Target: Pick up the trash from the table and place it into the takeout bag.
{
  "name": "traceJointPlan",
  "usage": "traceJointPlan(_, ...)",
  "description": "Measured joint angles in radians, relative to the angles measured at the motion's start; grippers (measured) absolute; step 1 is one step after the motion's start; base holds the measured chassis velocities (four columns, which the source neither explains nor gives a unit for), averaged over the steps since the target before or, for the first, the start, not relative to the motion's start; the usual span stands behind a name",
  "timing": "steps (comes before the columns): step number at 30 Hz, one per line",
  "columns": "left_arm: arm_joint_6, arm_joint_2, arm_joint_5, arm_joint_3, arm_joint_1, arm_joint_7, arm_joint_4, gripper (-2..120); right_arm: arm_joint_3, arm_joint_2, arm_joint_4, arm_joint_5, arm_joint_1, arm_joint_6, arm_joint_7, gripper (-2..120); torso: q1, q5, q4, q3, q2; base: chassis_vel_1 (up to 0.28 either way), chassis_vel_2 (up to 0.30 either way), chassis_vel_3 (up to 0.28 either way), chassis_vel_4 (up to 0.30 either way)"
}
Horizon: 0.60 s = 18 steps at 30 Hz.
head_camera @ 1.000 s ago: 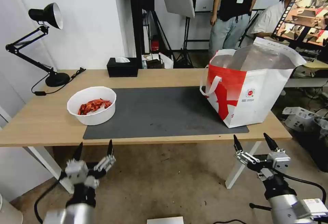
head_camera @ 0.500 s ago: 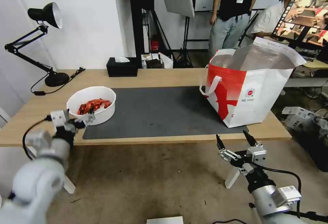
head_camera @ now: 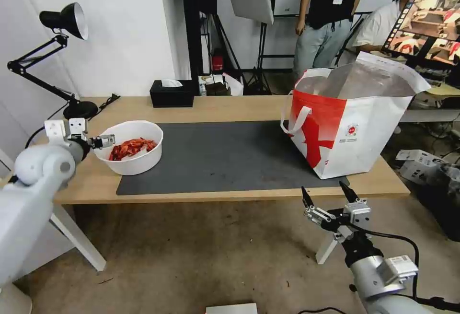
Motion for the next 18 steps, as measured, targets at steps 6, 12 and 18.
traceJointPlan(6, 0.006, -0.016, -0.007, 0.066, -0.067, 0.008, 0.082, 100, -0.003, 0.002, 0.000, 0.001, 0.003, -0.006, 0.009, 100, 0.000, 0.0000, 0.0000, 0.000, 0.000, 0.000, 0.000, 0.000, 0.000)
traceJointPlan(12, 0.004, -0.025, -0.016, 0.095, -0.089, 0.011, 0.132, 96, -0.007, 0.003, -0.006, 0.003, 0.009, -0.013, 0.016, 100, 0.000, 0.0001, 0.0001, 0.000, 0.000, 0.000, 0.000, 0.000, 0.000)
traceJointPlan(18, 0.003, -0.025, -0.017, 0.099, -0.087, 0.011, 0.143, 75, -0.016, 0.004, -0.014, 0.004, 0.017, -0.022, 0.022, 100, 0.000, 0.0000, 0.0001, 0.000, 0.000, 0.000, 0.000, 0.000, 0.000)
